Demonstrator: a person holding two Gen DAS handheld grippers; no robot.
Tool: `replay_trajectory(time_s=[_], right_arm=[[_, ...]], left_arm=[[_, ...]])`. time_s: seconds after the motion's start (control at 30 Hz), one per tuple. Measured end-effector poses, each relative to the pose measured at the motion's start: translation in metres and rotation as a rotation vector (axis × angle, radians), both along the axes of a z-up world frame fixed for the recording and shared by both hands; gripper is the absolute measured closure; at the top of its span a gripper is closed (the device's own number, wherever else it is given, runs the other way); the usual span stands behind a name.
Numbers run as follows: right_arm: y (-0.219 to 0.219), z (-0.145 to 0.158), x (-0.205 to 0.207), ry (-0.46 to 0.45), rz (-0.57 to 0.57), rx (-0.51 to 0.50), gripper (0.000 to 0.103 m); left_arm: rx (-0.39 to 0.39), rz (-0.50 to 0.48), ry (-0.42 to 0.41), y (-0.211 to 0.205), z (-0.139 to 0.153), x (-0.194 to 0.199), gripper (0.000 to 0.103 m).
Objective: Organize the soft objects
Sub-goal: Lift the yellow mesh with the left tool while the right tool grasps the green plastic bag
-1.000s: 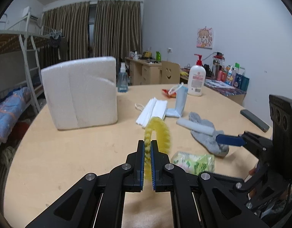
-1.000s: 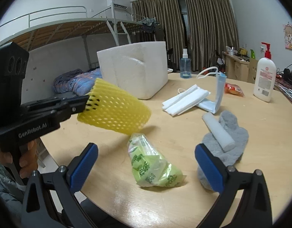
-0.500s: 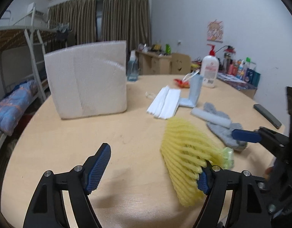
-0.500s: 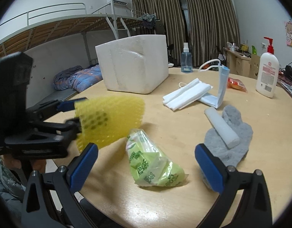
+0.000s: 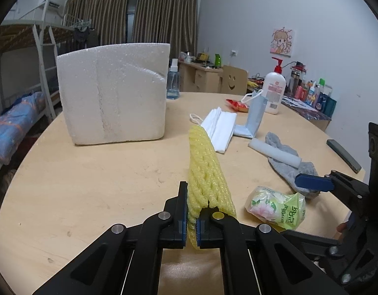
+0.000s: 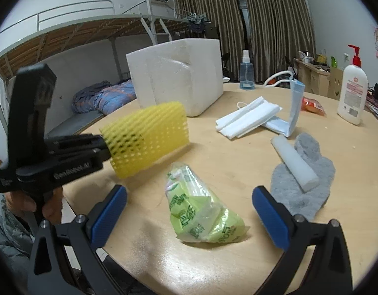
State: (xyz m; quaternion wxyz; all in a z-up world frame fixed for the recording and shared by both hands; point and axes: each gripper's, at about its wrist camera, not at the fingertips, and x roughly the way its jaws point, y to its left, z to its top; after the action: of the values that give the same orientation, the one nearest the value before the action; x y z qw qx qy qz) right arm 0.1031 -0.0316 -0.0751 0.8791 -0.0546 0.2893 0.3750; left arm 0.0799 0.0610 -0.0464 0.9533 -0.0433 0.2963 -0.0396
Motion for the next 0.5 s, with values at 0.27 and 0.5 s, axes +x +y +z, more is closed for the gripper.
replay_trajectory(time_s=[0.27,0.5], right_arm=[[0.014,-0.010,0.000,-0.005,-0.010,-0.114,0.034],[0.011,-0.014,0.002,-0.011,-0.040,-0.161,0.060]], left_arm=[[0.002,-0.013,-0.022,0.000,0.003,-0.007,0.098],[-0.001,-0.019,-0.026,0.001,0.003,-0.008,0.098]])
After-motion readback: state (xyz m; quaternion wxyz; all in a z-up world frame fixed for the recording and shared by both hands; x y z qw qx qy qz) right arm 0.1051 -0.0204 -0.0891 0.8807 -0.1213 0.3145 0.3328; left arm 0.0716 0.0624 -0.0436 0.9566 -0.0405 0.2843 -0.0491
